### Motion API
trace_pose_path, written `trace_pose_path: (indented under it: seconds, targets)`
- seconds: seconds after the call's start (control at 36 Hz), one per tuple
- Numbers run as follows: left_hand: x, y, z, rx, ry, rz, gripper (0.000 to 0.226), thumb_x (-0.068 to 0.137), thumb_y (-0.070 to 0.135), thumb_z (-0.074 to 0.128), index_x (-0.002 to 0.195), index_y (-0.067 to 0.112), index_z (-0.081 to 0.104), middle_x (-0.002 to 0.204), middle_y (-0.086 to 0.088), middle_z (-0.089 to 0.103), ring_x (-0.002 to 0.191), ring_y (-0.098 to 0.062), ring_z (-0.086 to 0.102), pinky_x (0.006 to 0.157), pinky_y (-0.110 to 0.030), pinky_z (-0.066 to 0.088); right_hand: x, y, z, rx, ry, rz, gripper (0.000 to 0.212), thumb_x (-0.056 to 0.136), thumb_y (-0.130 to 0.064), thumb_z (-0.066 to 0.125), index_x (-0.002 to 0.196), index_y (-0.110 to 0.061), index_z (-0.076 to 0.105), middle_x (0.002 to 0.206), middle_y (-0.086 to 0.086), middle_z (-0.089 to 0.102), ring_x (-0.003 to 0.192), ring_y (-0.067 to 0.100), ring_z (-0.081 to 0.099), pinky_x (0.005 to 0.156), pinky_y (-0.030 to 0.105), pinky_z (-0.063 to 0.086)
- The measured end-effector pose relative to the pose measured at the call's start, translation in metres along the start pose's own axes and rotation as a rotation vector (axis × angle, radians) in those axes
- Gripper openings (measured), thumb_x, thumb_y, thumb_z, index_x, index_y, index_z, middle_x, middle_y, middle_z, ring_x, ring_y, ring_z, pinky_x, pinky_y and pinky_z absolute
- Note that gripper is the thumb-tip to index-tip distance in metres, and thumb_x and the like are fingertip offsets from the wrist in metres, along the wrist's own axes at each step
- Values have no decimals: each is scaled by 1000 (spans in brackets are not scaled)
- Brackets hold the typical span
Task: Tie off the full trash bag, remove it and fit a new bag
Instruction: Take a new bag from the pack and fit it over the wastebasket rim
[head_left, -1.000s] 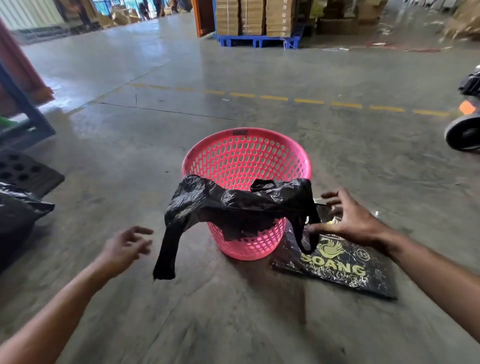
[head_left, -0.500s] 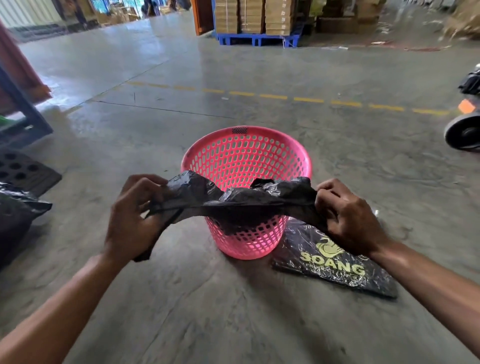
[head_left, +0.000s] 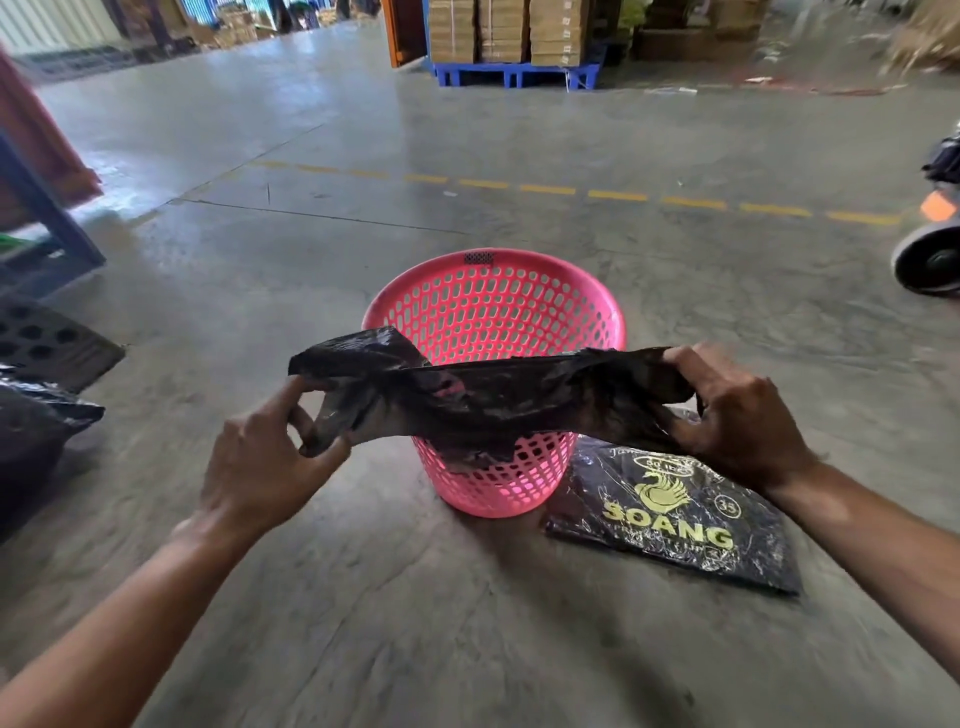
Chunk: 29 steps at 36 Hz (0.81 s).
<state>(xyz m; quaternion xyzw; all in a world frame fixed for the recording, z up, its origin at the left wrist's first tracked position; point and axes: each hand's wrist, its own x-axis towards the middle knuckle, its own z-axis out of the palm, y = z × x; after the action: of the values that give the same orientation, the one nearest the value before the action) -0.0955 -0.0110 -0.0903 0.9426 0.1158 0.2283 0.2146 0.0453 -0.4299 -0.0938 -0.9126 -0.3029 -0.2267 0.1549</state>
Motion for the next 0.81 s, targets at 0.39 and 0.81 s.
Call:
trace_pose_path:
  seconds: [0.39,0.81]
  targets:
    - [42,-8,18,151,-241,-53,109,53,62,86,143,48,26,105,-5,59,95,-40,65,76,-51,57,14,27,26,-63,-250,241,98,63,-54,87,142,-34,33,124,3,56,87,39,69,69,46,58]
    - [183,5,34,-536,-438,-448,15,98,15,54,90,21,64,91,-4,62,81,-17,59,72,-29,50,154,46,32,832,-452,824,17,94,-30,53,88,-22,67,92,2,61,76,18,56,72,32,44]
